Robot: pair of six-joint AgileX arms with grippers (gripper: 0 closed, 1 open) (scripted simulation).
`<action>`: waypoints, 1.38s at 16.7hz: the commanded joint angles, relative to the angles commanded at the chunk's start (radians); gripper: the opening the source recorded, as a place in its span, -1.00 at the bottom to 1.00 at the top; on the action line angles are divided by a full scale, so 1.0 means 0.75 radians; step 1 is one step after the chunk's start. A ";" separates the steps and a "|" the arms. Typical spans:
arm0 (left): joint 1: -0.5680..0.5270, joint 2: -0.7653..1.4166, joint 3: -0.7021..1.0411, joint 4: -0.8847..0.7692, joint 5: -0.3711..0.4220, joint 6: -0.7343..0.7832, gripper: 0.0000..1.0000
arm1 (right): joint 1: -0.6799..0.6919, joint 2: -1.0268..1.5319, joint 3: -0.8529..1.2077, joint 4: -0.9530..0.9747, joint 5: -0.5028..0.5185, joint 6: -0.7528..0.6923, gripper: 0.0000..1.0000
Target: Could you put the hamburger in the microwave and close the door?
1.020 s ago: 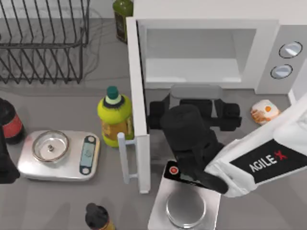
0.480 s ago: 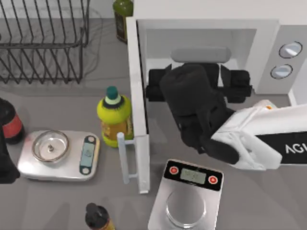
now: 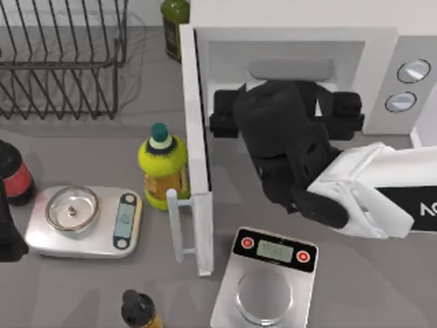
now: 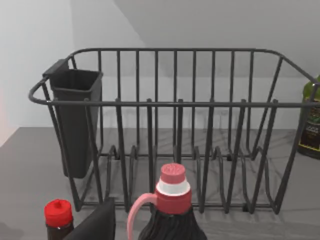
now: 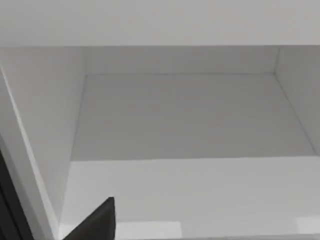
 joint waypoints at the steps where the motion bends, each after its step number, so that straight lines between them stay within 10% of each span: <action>1: 0.000 0.000 0.000 0.000 0.000 0.000 1.00 | -0.016 -0.028 -0.027 -0.002 -0.025 -0.004 1.00; 15: 0.000 0.000 0.000 0.000 0.000 0.000 1.00 | -0.706 -1.667 -1.094 -0.296 -0.899 -0.237 1.00; 23: 0.000 0.000 0.000 0.000 0.000 0.000 1.00 | -1.055 -2.392 -1.334 -0.454 -1.111 -0.447 1.00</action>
